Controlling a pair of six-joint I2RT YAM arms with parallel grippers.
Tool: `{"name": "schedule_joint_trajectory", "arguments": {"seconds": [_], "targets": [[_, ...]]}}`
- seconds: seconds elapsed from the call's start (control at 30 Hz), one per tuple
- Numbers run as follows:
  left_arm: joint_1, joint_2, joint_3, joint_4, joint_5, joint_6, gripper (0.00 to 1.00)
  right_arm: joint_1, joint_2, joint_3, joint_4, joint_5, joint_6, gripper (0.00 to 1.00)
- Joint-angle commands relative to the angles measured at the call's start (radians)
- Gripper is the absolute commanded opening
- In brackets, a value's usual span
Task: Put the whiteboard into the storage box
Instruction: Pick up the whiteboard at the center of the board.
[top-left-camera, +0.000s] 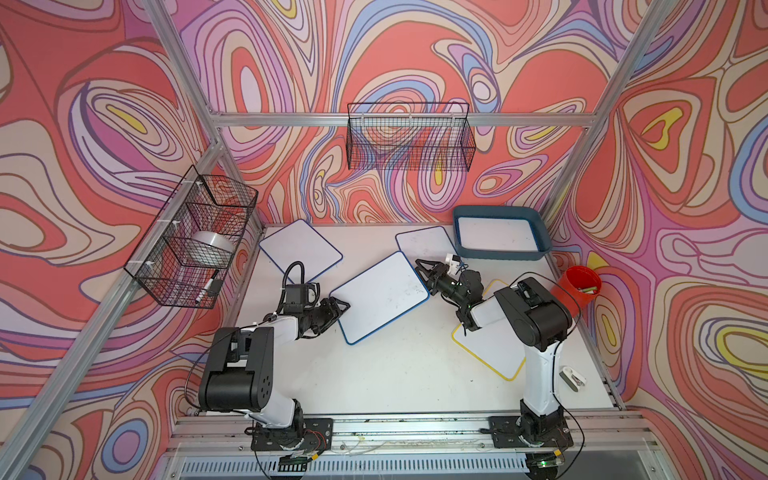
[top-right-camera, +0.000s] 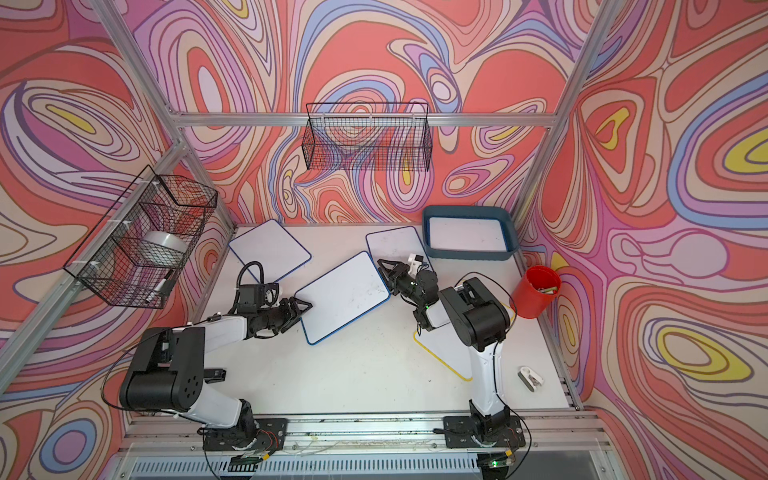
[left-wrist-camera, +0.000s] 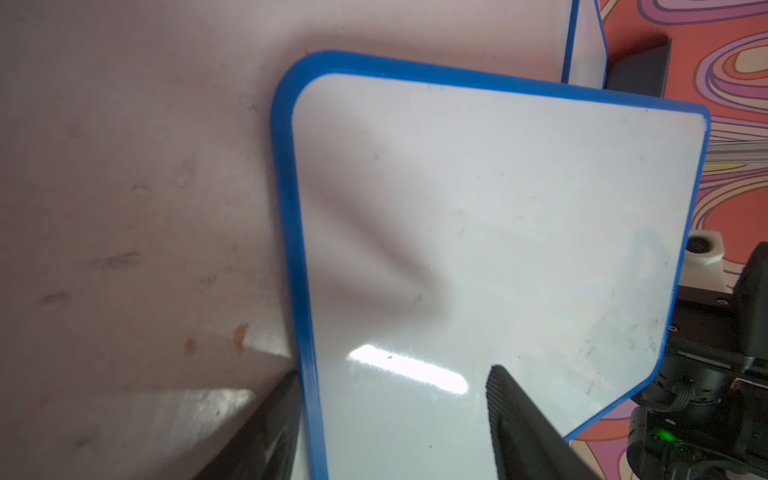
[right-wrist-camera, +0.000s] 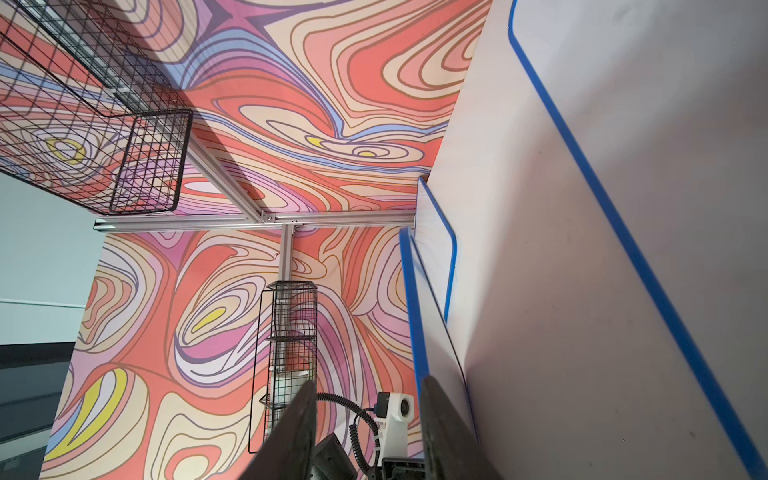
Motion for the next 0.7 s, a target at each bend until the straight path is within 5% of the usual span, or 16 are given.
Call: {"name": "schedule_joint_trajectory", "arguments": {"seconds": [0.0, 0.3, 0.67], "targets": [[-0.064, 0.057, -0.048, -0.112, 0.118, -0.021, 0.66, 0.092, -0.025, -0.031, -0.076, -0.12, 0.022, 0.43], [-0.064, 0.064, -0.037, -0.115, 0.121, -0.019, 0.66, 0.093, -0.072, -0.05, -0.174, -0.093, -0.032, 0.43], [-0.064, 0.064, -0.024, -0.139, 0.115, -0.001, 0.66, 0.084, -0.197, 0.066, -0.581, -0.198, -0.309, 0.44]]}}
